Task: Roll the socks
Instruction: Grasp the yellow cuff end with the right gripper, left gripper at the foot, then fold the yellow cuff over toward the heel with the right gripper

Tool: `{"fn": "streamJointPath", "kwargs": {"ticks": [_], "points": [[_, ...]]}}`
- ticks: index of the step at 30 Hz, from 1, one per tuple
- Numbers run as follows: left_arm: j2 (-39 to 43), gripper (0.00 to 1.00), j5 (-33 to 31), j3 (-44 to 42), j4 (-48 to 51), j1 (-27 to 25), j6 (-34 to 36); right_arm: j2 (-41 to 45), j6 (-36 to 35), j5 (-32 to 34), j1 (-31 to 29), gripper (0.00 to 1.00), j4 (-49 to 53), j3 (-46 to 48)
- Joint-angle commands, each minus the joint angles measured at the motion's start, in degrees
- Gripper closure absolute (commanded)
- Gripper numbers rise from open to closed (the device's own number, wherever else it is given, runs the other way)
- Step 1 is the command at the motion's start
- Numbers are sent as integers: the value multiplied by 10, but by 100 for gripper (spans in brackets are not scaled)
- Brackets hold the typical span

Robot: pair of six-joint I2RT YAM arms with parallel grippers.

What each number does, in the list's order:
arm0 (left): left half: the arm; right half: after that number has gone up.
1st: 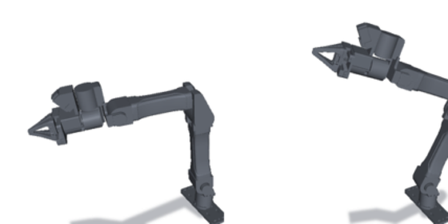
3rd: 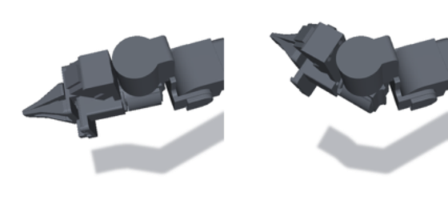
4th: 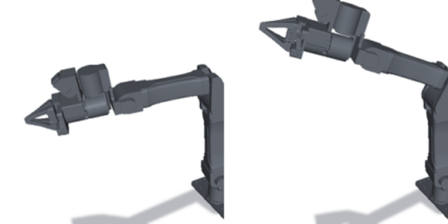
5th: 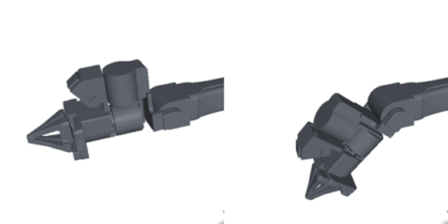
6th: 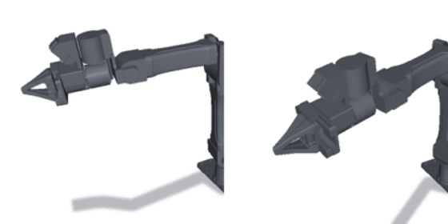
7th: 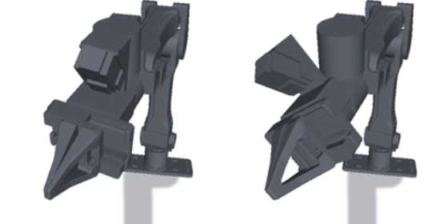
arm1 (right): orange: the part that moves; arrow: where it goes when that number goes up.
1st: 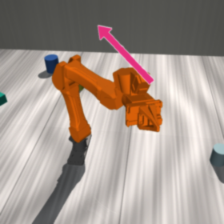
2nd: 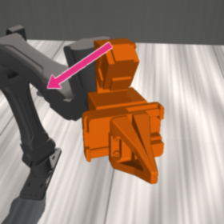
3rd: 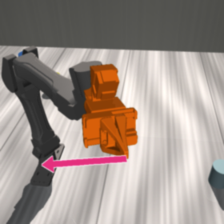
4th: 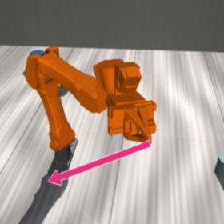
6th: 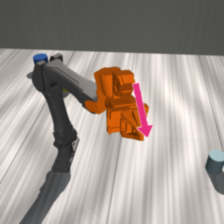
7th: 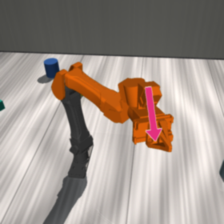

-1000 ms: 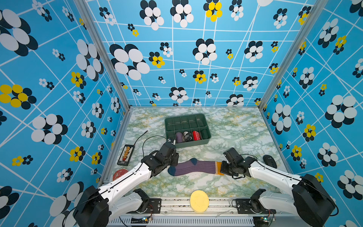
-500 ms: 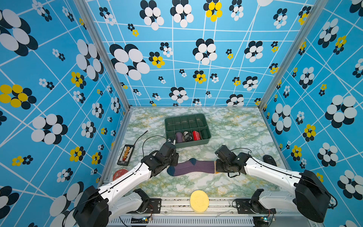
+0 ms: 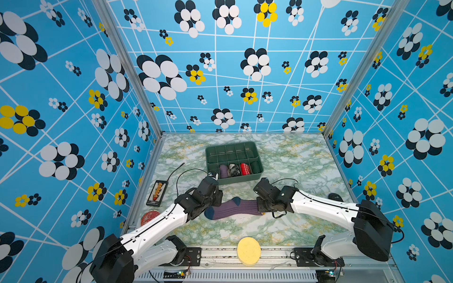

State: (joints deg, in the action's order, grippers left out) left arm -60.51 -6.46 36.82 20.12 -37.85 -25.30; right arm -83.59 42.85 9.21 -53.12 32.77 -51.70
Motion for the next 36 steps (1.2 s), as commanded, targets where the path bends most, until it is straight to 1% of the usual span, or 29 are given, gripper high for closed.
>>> {"fn": "streamJointPath", "kwargs": {"ticks": [1,7,14,21,36], "points": [[12,47,3,-6,-4,6,7,-22,-9,6,-9,100,7,-21],[8,47,8,-9,-8,7,7,-55,-20,17,-27,100,15,-47],[-16,48,14,-14,-4,8,-1,-79,-37,39,-48,100,36,-80],[-22,48,10,-29,0,12,-13,-99,-48,30,-58,100,28,-95],[-49,49,32,-39,-25,18,-18,-133,-66,-7,-69,100,10,-113]]}}
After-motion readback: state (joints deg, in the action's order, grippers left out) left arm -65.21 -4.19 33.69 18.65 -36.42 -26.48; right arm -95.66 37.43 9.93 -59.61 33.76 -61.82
